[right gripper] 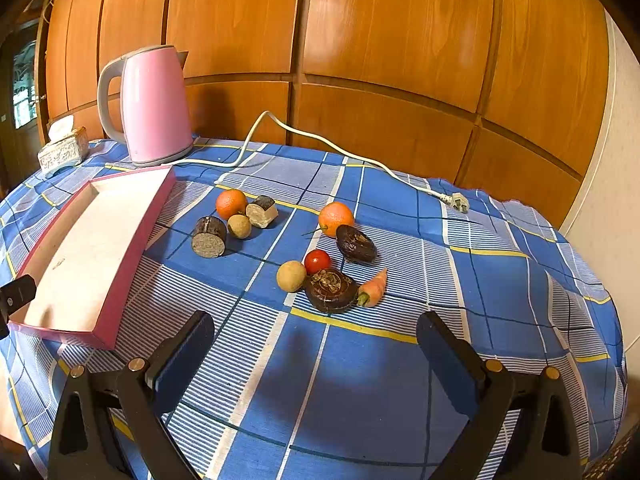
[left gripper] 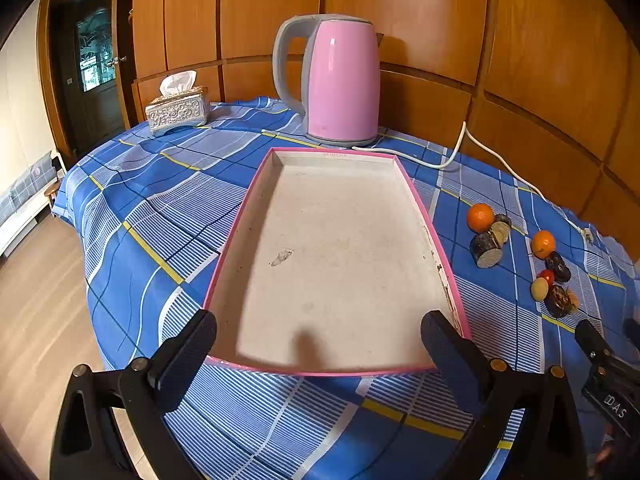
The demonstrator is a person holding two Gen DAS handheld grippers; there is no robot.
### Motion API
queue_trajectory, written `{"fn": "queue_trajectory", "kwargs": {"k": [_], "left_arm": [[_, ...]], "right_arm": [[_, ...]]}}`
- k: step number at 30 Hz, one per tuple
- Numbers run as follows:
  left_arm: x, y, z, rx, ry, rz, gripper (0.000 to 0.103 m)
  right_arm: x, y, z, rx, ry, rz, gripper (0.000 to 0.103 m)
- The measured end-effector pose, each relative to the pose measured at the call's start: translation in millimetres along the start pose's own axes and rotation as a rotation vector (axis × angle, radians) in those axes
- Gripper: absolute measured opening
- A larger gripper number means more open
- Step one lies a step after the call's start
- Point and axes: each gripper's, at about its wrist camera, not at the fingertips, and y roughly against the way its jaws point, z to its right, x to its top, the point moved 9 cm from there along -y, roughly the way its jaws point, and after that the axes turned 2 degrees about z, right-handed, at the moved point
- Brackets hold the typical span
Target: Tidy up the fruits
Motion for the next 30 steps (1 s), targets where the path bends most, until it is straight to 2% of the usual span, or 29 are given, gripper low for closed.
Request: {"fn": "queue_trajectory", "kwargs": {"k": [25, 28, 30], "left_arm": [[-0.8, 0.1, 3.4, -0.004, -0.005, -0.004, 0.103], [0.0, 0.7, 9.7, -0.045, -0.008, -0.007, 0.103], [1.6, 2.9, 18.3, -0.134, 0.001, -0.003, 0.103]], "right_arm": [[-1.0, -0.3, 5.7, 0.005, -0.02, 0.003, 0.103], [-1.0, -1.7, 11.6, 0.004, -0.035, 0.004, 0.103], [-2.0, -5.3, 23.4, -0.001, -0.075, -0.006, 0.103]]}}
